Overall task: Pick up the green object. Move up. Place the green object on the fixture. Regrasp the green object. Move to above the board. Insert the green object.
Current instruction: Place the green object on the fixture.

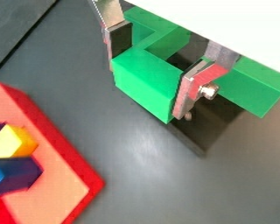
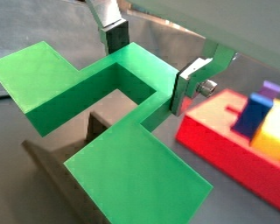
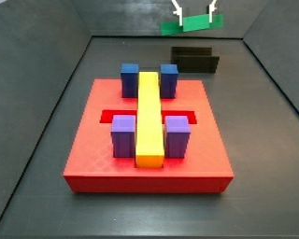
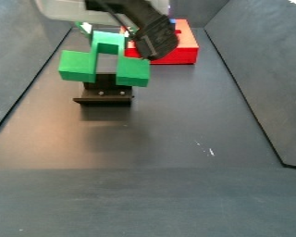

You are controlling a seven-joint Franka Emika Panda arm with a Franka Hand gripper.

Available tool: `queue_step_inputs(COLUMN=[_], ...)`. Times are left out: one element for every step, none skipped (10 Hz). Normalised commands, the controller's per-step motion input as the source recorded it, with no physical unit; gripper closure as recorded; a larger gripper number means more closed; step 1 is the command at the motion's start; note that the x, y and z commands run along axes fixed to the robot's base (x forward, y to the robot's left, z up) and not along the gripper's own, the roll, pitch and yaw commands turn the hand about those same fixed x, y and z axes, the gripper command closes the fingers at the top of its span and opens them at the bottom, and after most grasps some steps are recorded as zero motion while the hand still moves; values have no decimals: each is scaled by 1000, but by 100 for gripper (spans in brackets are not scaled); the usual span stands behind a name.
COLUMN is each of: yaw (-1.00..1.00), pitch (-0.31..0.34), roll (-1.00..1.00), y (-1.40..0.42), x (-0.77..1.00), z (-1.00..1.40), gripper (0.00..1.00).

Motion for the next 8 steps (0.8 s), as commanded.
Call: queue_step_inputs(yaw=[-77, -206, -206, -206, -191, -106, -103, -111], pitch=[0, 43, 83, 100, 103, 0, 0, 0], roll=[-731, -834, -869, -811, -586, -126, 0, 9], y=[0, 0, 0, 0, -3, -86, -163, -174], x=[460, 203, 171, 89, 60, 77, 89, 46], z=[0, 0, 0, 0, -123, -414, -457, -491], gripper=[100, 100, 100, 100, 100, 100, 100, 100])
